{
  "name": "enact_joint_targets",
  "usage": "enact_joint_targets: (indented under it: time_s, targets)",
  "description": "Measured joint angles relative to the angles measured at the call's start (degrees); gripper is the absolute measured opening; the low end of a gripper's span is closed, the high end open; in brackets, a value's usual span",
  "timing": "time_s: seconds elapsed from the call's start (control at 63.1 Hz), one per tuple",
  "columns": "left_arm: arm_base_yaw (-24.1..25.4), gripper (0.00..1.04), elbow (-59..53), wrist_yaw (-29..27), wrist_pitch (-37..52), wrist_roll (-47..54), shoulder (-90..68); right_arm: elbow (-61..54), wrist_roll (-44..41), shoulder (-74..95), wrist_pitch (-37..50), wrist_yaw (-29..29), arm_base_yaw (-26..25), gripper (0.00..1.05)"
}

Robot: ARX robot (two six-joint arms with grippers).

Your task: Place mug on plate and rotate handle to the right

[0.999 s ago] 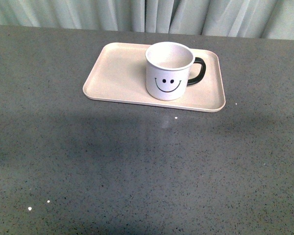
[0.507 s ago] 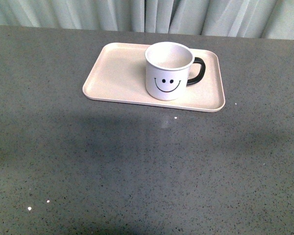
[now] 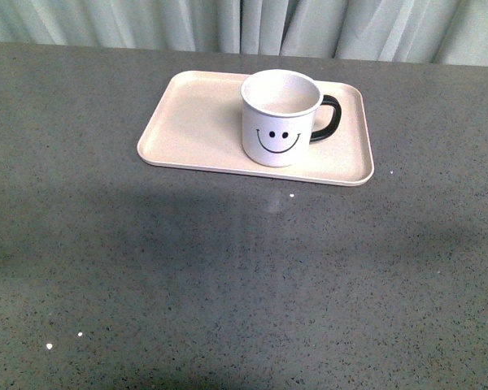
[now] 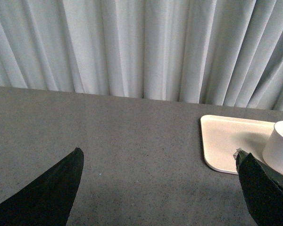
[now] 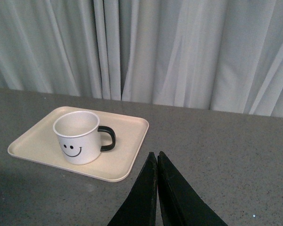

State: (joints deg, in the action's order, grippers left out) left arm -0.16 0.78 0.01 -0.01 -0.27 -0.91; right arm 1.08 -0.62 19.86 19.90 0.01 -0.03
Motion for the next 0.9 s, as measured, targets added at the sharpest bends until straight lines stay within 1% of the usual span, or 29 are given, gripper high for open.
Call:
enact_joint_targets:
  time_s: [0.222, 0.539, 0.618, 0.65, 0.904]
  targets:
    - [0.0, 0.95, 0.0, 0.0, 0.0, 0.0, 0.0, 0.0, 0.0, -5.01, -5.01, 0.0, 0.0, 0.02]
    - [0.0, 0.95, 0.0, 0.0, 0.0, 0.0, 0.0, 0.0, 0.02, -9.68, -9.68, 0.0, 0.0, 0.02]
    - [0.0, 0.95, 0.0, -0.02, 0.0, 0.0, 0.0, 0.0, 0.04, -16.15, -18.14, 0.04, 0.0, 0.02]
    - [0.0, 0.95, 0.0, -0.02, 0.0, 0.0, 0.0, 0.0, 0.02, -17.88, -19.21, 0.0, 0.0, 0.02]
    - [0.0, 0.95, 0.0, 0.0, 0.0, 0.0, 0.0, 0.0, 0.02, -19.52, -19.71, 0.0, 0.0, 0.02]
